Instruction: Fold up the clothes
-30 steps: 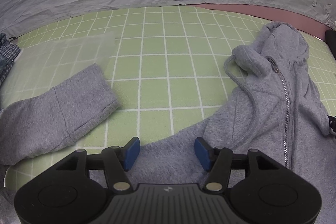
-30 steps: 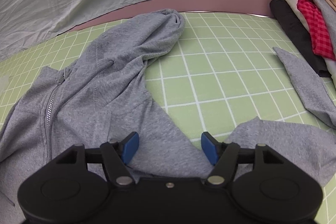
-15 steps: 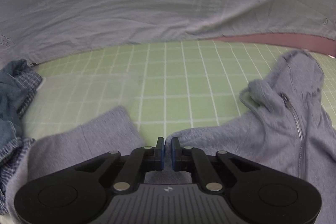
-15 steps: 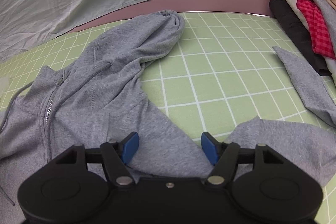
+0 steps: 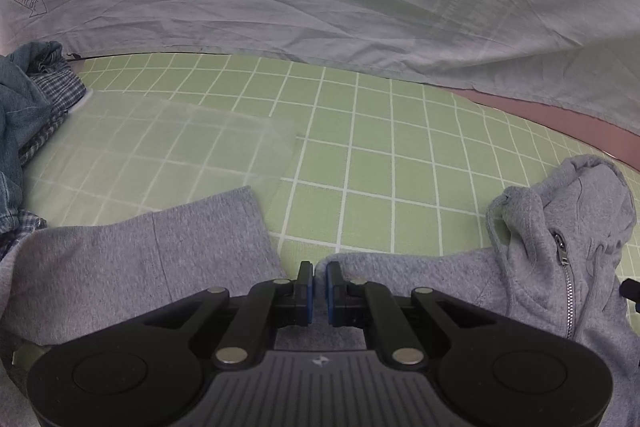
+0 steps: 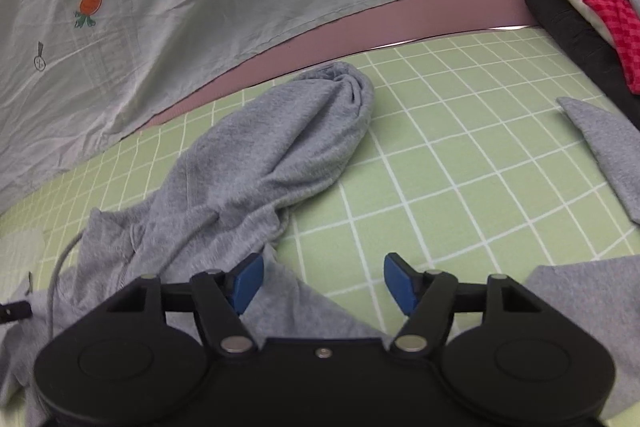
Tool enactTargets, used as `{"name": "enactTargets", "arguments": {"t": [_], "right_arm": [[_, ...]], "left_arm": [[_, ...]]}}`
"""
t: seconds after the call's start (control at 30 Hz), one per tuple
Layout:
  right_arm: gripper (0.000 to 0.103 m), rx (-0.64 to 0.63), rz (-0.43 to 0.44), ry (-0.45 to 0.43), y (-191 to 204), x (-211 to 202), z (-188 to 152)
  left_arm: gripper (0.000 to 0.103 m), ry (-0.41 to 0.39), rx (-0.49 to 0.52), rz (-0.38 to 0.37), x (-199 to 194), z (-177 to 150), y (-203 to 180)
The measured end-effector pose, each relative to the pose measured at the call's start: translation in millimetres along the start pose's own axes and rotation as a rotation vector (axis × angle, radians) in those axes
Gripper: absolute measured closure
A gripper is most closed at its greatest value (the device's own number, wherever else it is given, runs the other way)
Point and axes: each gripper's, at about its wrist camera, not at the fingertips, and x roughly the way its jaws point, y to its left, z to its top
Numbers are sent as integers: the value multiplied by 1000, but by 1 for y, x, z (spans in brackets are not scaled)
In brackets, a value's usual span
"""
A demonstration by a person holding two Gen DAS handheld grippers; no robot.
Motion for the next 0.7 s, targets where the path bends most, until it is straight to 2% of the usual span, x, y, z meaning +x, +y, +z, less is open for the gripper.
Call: {"name": "enactTargets", "arguments": {"t": [0.17, 0.23, 0.27, 0.3, 0.33, 0.37, 0.47, 0.53, 0.63, 0.7], "right_arm": [[35, 59, 45, -7, 5, 29, 25], [39, 47, 56, -5, 8, 41, 34], [50, 21, 56, -4, 11, 46, 38], [66, -14, 52, -2, 16, 51, 42], [70, -50, 48, 1, 20, 55, 47], [82, -76, 59, 5, 23, 60, 51], [88, -119, 89, -4, 31, 70, 67], [89, -165, 104, -57, 41, 67, 81], [92, -263, 173, -190, 65, 38, 98], [95, -333, 207, -257, 80, 23, 105]], "left_arm": [[95, 9, -34, -11, 6, 1, 4], [95, 10, -55, -17, 8, 3, 7], [95, 8, -53, -15, 8, 4, 6], [95, 5, -48, -12, 8, 6, 5], [95, 1, -44, -9, 7, 7, 4], [95, -2, -46, -7, 7, 10, 3], [95, -20, -57, -9, 4, 20, 1], [95, -48, -68, -6, -1, 26, 1], [95, -96, -71, 27, -11, 31, 1], [95, -79, -90, 45, -8, 28, 4]]}}
